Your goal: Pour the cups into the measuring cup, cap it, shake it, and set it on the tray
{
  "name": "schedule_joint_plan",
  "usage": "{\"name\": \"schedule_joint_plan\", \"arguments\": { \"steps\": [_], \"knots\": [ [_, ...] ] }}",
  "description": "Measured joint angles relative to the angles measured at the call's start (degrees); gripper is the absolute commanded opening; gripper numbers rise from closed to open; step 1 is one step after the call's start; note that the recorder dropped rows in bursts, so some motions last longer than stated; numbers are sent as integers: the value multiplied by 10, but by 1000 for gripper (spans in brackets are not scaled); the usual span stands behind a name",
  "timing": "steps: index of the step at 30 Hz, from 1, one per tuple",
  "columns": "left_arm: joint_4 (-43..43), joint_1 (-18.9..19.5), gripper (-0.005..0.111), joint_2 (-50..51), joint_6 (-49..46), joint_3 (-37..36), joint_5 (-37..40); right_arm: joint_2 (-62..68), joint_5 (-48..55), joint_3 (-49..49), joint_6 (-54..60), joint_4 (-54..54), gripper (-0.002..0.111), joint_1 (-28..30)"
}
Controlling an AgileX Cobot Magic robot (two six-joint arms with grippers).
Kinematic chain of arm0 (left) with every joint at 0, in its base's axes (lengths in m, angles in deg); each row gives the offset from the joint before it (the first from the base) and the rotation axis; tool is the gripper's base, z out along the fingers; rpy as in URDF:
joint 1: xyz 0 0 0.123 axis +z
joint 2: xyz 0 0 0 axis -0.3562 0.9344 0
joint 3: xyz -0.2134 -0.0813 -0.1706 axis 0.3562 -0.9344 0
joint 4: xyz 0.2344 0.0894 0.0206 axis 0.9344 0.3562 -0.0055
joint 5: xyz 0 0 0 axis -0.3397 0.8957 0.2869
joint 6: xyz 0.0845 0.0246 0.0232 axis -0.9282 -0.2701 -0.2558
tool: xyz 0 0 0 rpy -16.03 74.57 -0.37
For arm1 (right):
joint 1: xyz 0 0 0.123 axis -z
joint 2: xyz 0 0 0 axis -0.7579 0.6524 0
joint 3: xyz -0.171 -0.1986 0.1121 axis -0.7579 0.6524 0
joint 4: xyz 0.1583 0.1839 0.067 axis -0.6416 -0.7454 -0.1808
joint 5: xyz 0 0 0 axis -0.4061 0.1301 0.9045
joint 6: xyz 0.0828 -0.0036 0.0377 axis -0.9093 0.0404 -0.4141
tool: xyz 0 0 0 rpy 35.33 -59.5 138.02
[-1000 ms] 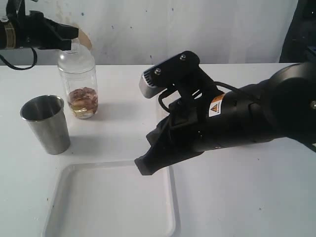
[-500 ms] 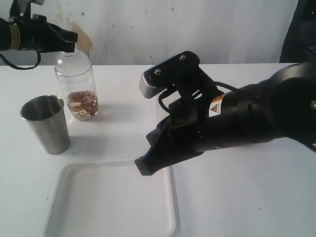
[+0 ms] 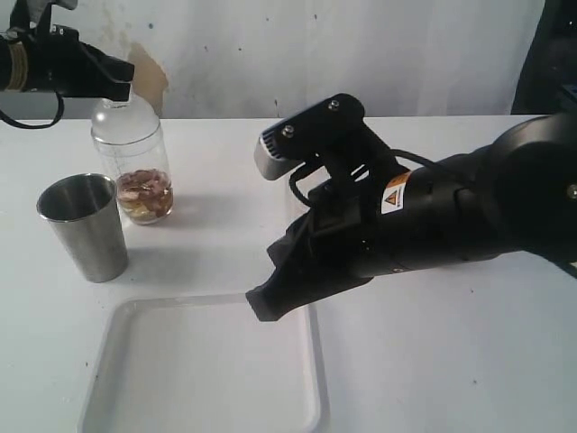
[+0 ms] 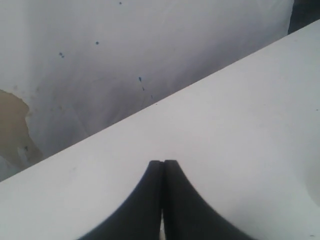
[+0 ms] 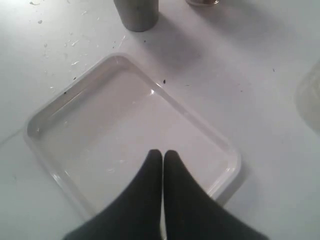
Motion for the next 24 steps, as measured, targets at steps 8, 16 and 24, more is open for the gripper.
{"name": "schedule_joint_plan", "arguments": {
  "steps": [8, 16, 24],
  "knots": [
    [-24, 0, 92, -11, 0, -7, 14, 0, 0, 0, 0, 0, 0, 0],
    [-53, 15, 105, -53, 5, -7, -30, 0, 0, 0, -1, 0, 0, 0],
    [-36, 68, 105, -59, 13, -72, -97, 0, 0, 0, -1, 0, 0, 0]
  ]
}}
